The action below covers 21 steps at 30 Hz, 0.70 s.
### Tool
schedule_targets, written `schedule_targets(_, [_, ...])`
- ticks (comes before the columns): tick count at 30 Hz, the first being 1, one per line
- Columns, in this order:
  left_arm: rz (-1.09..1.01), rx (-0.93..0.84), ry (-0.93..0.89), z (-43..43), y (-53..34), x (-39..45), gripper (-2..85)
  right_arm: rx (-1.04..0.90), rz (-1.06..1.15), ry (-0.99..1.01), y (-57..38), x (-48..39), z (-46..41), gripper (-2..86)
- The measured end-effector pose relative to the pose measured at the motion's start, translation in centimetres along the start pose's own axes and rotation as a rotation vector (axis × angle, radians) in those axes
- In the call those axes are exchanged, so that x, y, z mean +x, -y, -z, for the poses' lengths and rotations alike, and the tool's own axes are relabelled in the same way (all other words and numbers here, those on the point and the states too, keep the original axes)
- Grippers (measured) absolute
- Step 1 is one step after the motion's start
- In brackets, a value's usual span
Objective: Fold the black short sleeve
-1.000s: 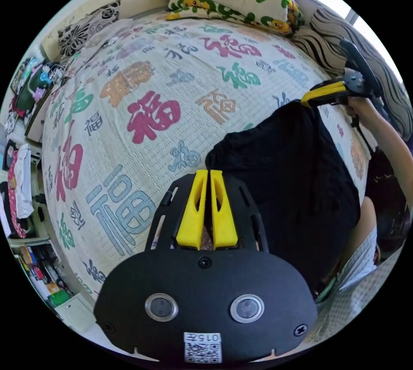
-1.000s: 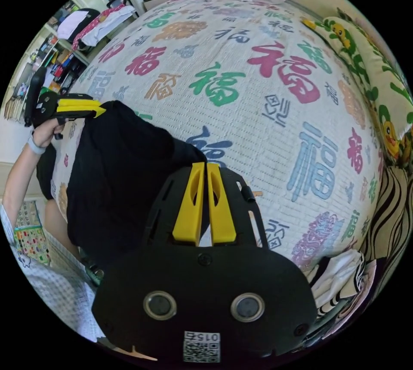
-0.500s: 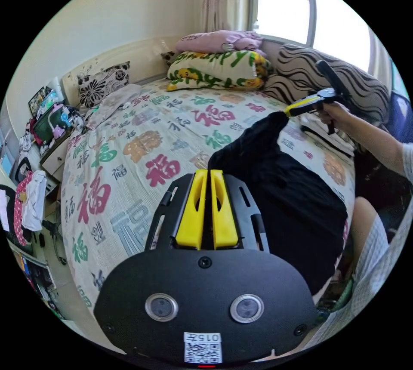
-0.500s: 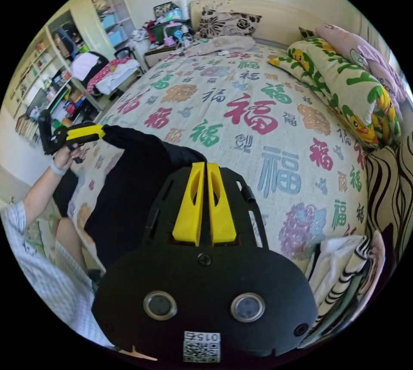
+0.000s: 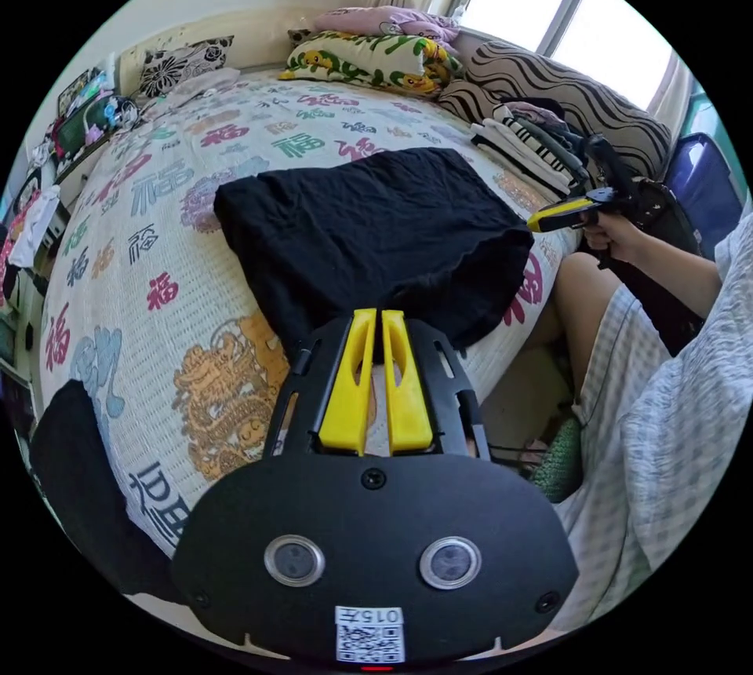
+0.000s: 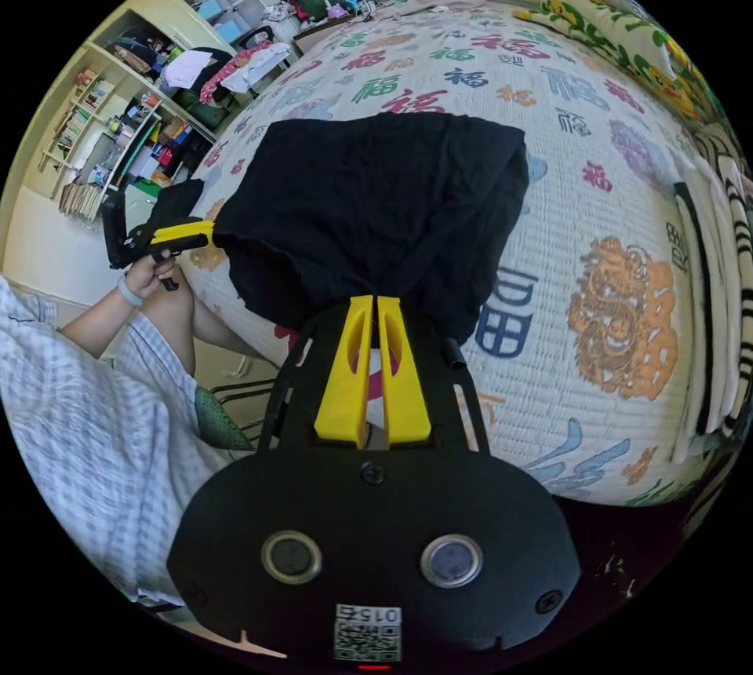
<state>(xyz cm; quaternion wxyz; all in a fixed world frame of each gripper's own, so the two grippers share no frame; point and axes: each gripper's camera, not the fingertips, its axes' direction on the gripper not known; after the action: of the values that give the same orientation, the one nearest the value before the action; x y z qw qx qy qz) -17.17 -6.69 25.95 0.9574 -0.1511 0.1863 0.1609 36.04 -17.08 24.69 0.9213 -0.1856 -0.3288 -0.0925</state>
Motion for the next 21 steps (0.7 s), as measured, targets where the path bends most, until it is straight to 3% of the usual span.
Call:
schedule_targets(5, [-0.049, -0.025, 0.031, 0.4, -1.3, 1.1, 2.9, 0.04, 0.012, -0.037, -1.6, -0.5, 1.3, -0.4])
schedule_targets(9, [0.001, -0.124, 0.002, -0.2, -2.4, 0.4, 8.0, -0.037, -0.07, -0.055, -2.7, 0.2, 1.2, 1.4])
schedule_targets(16, [0.076, 0.062, -0.025, 2.6, -1.6, 0.4, 8.1, 0.098, -0.014, -0.012, -2.0, -2.3, 2.7, 2.1])
schedule_targets(21, [0.115, -0.077, 0.002, -2.1, -0.6, 0.6, 8.3, 0.014, -0.047, -0.03, 0.4, -3.0, -1.6, -0.7])
